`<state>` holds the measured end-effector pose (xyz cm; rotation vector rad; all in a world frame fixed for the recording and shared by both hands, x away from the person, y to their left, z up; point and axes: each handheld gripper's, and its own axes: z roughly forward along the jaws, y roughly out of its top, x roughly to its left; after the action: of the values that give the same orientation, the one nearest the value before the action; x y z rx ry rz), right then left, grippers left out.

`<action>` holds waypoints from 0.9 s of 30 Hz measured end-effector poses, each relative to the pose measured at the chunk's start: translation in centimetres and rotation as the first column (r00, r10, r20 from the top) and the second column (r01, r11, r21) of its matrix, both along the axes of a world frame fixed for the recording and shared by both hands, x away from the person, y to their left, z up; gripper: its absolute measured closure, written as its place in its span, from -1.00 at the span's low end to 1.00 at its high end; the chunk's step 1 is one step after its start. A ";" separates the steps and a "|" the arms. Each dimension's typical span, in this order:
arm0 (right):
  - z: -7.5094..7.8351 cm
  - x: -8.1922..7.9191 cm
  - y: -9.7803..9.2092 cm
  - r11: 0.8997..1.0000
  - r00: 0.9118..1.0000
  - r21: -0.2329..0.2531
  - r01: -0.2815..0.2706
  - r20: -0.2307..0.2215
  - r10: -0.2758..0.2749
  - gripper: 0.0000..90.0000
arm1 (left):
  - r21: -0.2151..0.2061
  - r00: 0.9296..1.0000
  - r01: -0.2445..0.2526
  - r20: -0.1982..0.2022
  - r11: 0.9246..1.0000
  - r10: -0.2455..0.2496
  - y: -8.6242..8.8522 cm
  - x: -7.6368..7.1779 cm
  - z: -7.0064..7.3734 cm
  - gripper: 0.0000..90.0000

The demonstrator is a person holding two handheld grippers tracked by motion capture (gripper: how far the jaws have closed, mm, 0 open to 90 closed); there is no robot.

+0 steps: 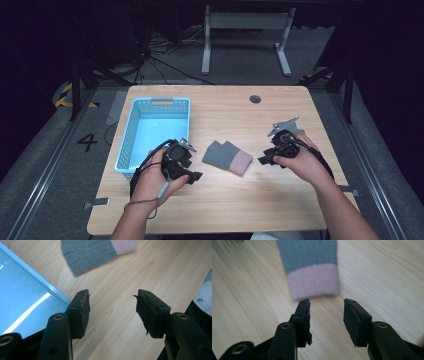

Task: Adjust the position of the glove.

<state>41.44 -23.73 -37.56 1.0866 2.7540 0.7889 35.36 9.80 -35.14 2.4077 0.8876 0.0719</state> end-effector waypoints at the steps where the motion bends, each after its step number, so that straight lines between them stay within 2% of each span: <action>1: 0.1 0.1 0.3 1.000 1.000 -0.003 -0.007 -0.001 0.007 0.28 | -0.003 1.000 -0.001 0.000 1.000 0.001 0.0 0.0 0.0 0.00; 2: 0.2 0.3 1.0 1.000 1.000 -0.007 -0.023 -0.001 0.023 0.27 | -0.007 1.000 -0.001 -0.001 1.000 0.001 0.0 0.0 0.0 0.00; 9: 0.2 1.0 3.1 0.999 0.999 -0.011 -0.053 -0.002 0.053 0.25 | -0.013 1.000 0.000 -0.006 1.000 0.000 0.1 0.0 0.1 0.00; 23: -0.4 2.4 5.0 0.998 0.998 -0.006 -0.062 -0.011 0.061 0.18 | -0.020 1.000 -0.004 -0.005 1.000 0.004 0.2 0.1 0.2 -0.03; 27: -1.1 3.1 5.8 0.997 0.997 -0.038 -0.074 -0.008 0.074 0.13 | -0.023 1.000 -0.007 0.000 1.000 0.007 0.2 0.1 0.2 -0.06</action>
<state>44.50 -17.97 -38.66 0.9876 2.8175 0.7389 35.48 9.99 -34.95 2.3833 0.8927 0.0646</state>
